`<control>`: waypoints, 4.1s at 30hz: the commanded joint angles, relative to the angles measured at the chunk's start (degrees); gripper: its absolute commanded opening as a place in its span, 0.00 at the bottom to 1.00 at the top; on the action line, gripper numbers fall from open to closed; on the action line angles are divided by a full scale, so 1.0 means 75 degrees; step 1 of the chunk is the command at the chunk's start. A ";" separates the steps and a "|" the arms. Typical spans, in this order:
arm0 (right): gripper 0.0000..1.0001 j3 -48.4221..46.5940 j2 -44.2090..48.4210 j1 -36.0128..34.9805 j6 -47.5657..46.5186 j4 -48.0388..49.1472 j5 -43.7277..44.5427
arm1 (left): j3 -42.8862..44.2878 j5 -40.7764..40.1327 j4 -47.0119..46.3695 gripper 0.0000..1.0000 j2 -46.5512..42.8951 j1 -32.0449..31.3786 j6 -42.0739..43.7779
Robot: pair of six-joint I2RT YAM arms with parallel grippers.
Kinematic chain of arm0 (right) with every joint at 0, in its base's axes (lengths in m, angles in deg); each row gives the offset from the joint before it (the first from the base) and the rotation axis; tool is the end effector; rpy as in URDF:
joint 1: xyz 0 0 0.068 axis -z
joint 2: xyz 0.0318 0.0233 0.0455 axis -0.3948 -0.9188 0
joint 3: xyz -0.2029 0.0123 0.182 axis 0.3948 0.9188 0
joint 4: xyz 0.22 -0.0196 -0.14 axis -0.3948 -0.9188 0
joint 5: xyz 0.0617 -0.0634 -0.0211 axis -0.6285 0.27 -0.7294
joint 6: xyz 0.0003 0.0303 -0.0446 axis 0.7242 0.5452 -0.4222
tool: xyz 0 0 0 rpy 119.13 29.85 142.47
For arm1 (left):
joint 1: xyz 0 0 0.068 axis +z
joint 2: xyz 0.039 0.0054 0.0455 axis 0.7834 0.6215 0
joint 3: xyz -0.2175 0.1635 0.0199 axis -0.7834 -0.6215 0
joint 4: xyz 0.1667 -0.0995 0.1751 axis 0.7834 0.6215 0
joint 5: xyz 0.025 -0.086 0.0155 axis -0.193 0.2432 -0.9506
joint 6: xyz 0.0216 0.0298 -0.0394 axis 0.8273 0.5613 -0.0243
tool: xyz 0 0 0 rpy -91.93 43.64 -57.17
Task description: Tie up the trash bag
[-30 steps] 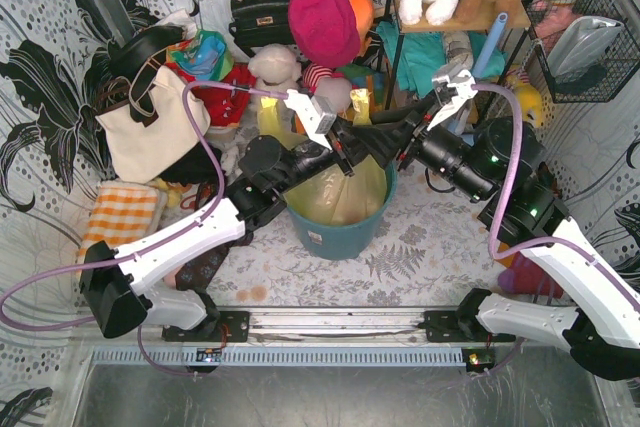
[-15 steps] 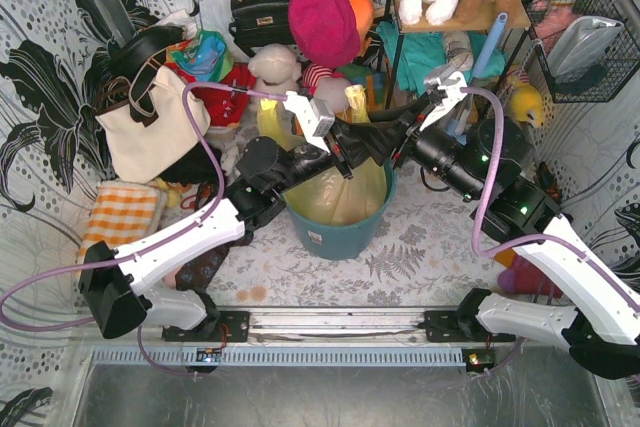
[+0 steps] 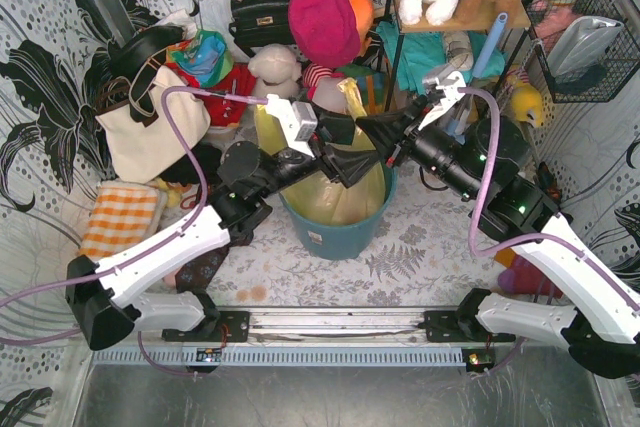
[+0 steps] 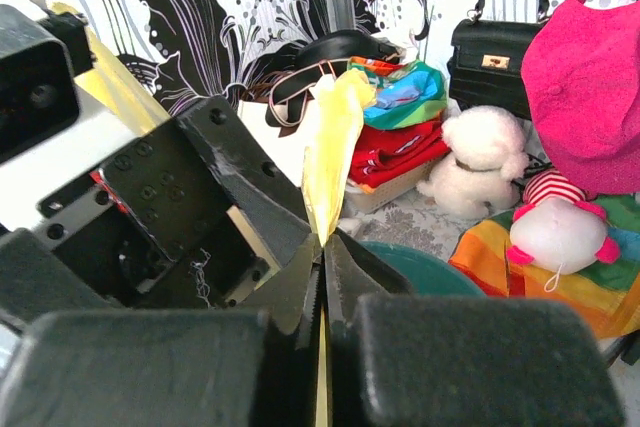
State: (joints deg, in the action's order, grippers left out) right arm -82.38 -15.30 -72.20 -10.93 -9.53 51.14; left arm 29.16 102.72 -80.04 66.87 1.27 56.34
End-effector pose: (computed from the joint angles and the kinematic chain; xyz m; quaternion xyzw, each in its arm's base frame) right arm 0.1312 0.1515 0.5055 -0.2125 0.5750 0.3883 0.6881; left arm 0.1734 -0.2253 0.4352 0.3106 0.4554 -0.4757 0.6855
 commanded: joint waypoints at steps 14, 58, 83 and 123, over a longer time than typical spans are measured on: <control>0.00 0.1015 0.0770 -0.0031 -0.0602 0.0944 -0.1205 | -0.0081 -0.0159 -0.0368 0.75 -0.1275 0.0084 0.0184; 0.00 0.2017 0.1620 -0.0035 -0.0965 0.2197 -0.2747 | 0.0371 0.1108 0.0031 0.46 -0.1322 0.0496 -0.0416; 0.00 0.1965 0.1639 -0.0030 -0.0989 0.2122 -0.2666 | 0.0412 0.1704 -0.0419 0.26 -0.1097 0.0728 -0.1089; 0.70 -0.4216 -0.2953 -0.0036 0.0546 -0.0733 -0.3432 | -0.1439 0.2305 -0.0737 0.00 -0.2461 0.0731 -0.1146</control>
State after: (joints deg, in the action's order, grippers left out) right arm -111.69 -36.89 -72.20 -7.68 -16.09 30.61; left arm 19.42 119.24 -84.32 49.77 6.36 47.56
